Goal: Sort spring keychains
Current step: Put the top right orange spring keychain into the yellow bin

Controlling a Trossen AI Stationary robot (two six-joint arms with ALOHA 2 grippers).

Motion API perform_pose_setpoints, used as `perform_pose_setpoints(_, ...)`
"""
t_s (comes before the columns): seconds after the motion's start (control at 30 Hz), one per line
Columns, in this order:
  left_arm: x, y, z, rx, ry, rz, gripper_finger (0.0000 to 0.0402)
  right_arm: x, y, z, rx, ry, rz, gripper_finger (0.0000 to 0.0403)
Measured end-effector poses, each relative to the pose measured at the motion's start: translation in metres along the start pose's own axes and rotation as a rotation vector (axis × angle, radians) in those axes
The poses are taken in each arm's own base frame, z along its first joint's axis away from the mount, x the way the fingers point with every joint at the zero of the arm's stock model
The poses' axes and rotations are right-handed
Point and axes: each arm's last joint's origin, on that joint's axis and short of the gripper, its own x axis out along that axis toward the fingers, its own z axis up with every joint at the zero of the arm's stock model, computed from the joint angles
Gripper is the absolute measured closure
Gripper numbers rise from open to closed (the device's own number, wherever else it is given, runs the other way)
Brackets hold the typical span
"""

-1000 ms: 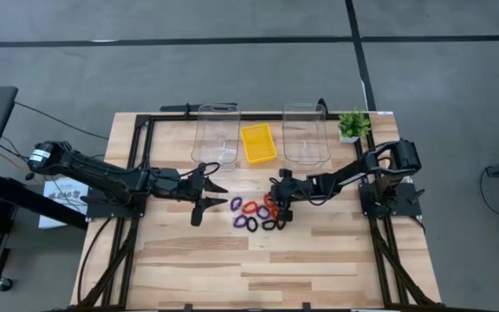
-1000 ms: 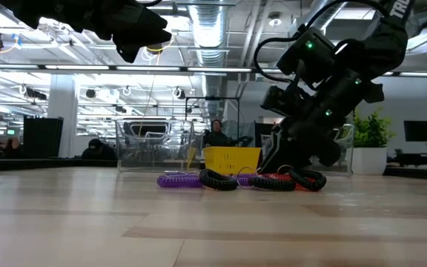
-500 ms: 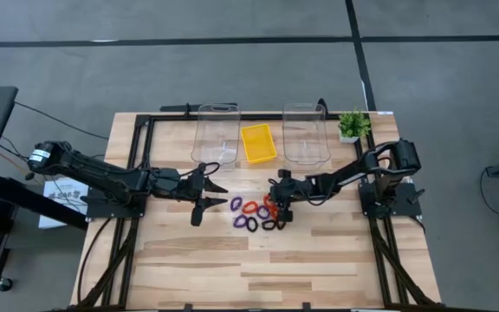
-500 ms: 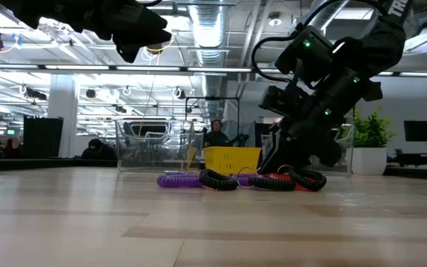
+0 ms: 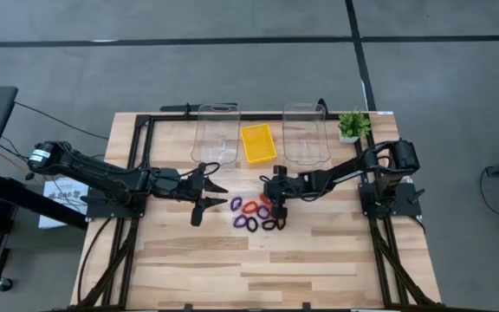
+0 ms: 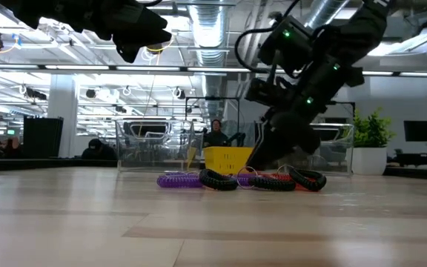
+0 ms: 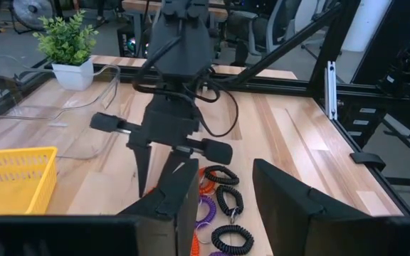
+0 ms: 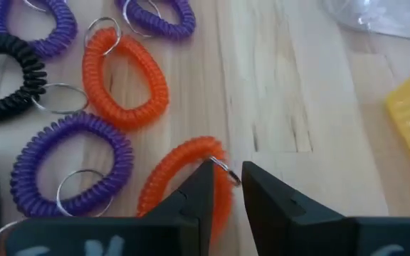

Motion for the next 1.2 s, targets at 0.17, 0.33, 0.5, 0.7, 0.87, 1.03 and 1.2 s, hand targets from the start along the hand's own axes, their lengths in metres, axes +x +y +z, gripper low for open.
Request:
perform_pose_setpoints(0.17, 0.000, 0.000, 0.000, 0.000, 0.000, 0.000, 0.0271, -0.002, -0.004, 0.012, 0.004, -0.007, -0.078, 0.0338)
perform_pose_setpoints(0.33, 0.000, 0.000, 0.000, 0.000, 0.000, 0.000, 0.0271, -0.004, -0.006, 0.020, 0.010, -0.028, -0.104, 0.0338)
perform_pose_setpoints(0.5, 0.000, 0.000, 0.000, 0.000, 0.000, 0.000, 0.0271, -0.004, -0.005, 0.015, 0.002, 0.023, -0.097, 0.0338)
perform_pose_setpoints(0.7, 0.000, 0.000, 0.000, 0.000, 0.000, 0.000, 0.0271, -0.004, -0.003, 0.009, 0.051, 0.081, -0.063, 0.0338)
perform_pose_setpoints(0.87, 0.000, 0.000, 0.000, 0.000, 0.000, 0.000, 0.0271, -0.004, -0.001, 0.009, 0.064, 0.078, 0.015, 0.0337)
perform_pose_setpoints(1.03, 0.000, 0.000, 0.000, 0.000, 0.000, 0.000, 0.0271, -0.005, -0.001, 0.009, 0.064, 0.081, 0.025, 0.0337)
perform_pose_setpoints(1.2, 0.000, 0.000, 0.000, 0.000, 0.000, 0.000, 0.0271, -0.005, -0.001, 0.009, 0.066, 0.080, 0.024, 0.0337)
